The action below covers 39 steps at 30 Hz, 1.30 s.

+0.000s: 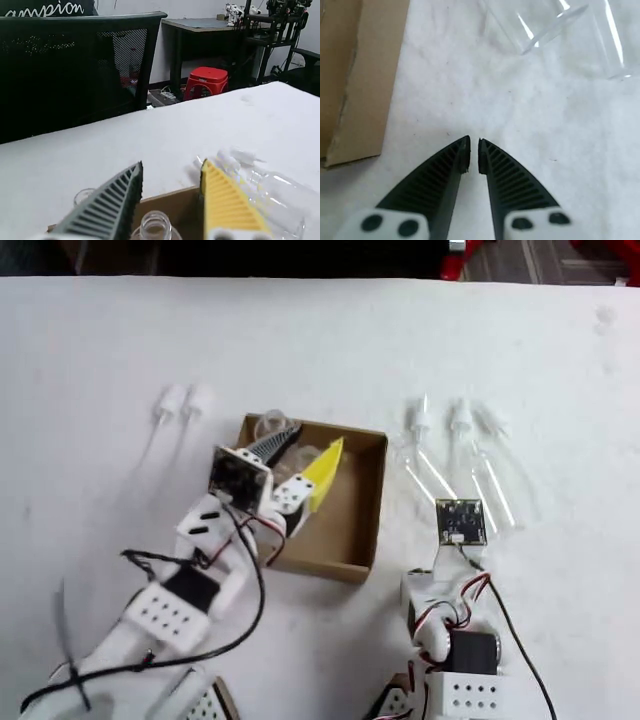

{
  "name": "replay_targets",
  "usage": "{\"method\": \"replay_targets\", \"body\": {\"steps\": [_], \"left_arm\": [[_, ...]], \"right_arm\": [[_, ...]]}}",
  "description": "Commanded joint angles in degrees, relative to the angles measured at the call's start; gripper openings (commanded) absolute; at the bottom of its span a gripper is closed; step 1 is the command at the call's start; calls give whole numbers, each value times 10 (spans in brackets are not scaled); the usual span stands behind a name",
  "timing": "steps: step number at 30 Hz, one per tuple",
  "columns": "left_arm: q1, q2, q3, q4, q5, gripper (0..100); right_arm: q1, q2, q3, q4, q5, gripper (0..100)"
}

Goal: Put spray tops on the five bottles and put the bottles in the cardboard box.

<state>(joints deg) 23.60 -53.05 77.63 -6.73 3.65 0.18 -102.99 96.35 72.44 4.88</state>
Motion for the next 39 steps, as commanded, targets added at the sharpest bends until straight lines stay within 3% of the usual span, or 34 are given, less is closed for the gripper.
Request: {"method": "replay_targets", "body": {"steps": [1,7,11,15,24,28,33,39], "left_arm": [[-13,-128,-60,106,17,181],[-38,-308,-90,275,69,181],[-74,-381,-92,341,75,181],[-151,-442,-92,412,76,181],[-393,-519,-88,634,73,181],[-473,-519,-51,651,72,181],[-495,-519,45,651,69,181],[-492,-519,149,600,-84,181]], "right_arm": [[-5,-4,4,2,-5,15],[-5,-4,4,2,-5,15],[-6,-4,4,2,-5,15],[-6,-4,4,2,-5,15],[-6,-4,4,2,-5,15],[-6,-4,4,2,-4,15],[-7,-4,4,2,-9,15],[-6,-4,4,2,-9,15]]}}
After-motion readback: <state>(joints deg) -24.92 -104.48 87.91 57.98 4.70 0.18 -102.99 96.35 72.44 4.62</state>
